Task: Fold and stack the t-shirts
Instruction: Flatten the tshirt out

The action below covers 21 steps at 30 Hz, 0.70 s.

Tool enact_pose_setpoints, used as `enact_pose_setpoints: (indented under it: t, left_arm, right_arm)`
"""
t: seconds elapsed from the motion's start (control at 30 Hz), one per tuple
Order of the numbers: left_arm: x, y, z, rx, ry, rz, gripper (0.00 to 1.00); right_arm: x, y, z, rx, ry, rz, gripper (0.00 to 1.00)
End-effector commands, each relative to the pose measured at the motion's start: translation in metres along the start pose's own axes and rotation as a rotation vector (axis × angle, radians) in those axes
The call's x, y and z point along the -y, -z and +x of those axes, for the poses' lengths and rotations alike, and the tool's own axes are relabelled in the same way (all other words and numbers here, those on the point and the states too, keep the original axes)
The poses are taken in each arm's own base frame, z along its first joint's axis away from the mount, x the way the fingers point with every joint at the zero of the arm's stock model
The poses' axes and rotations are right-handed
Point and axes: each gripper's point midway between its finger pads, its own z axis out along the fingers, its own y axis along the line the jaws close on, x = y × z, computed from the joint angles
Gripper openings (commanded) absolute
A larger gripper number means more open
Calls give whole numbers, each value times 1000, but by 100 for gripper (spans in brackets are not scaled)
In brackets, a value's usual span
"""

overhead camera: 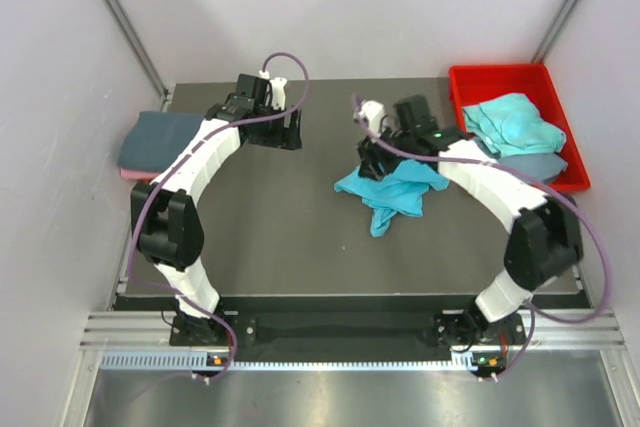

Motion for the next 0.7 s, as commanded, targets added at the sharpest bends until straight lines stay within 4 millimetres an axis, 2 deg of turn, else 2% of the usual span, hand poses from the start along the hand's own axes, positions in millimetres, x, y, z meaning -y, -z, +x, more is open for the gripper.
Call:
enact_pose_setpoints:
  t: [0.0,0.03,0.07,0.23,0.27,0.43,0.53,0.57,0.67]
  left_arm:
    - [2,24,-37,116,-21,-28,86]
    - [-2,26,-39,125,-25,-51,86]
    - [-4,30,-41,135,-31,-64,86]
    - [-17,42,-43,158,-38,-110,87]
    - [-21,44,-43,160,-29,-114,87]
    - [-27,47,-45,167,-5,-108,87]
    - [-27,46,-46,169,1,-104,87]
    - [-28,44,-46,166,6,-103,87]
    - [-28,40,-47,163,16,-96,87]
  right_arm:
    - [-17,-43,39,-128,103,-107,53]
    - [-23,-51,44,-152,122,-126,53]
    - [-24,-61,58,-202,121,-145,53]
    - [-20,-93,65,-267,194,-111,54]
    - [-11,-100,71,-295,213,-66,54]
    - [3,-113,62,-306,280,42,52]
    - [12,-116,62,-317,302,98,40]
    - [17,-114,61,-322,307,125,27]
    - [25,-109,54,-316,329,175,7]
